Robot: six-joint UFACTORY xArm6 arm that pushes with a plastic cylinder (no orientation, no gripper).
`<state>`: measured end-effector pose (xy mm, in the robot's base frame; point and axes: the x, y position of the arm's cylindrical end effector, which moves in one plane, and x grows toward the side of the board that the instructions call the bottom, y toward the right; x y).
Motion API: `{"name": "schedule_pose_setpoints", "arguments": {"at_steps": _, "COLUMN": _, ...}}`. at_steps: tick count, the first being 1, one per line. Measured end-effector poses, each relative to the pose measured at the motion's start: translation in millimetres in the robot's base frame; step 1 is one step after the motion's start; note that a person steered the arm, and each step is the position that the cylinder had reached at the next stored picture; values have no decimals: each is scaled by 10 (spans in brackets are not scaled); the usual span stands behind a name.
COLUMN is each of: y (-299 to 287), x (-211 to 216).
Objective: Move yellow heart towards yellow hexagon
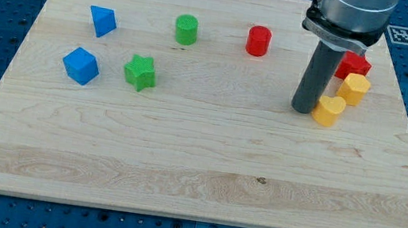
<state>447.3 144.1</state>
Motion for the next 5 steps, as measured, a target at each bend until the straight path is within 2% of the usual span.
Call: {"name": "schedule_pose_setpoints", "arguments": {"at_steps": 5, "y": 177, "x": 58}}
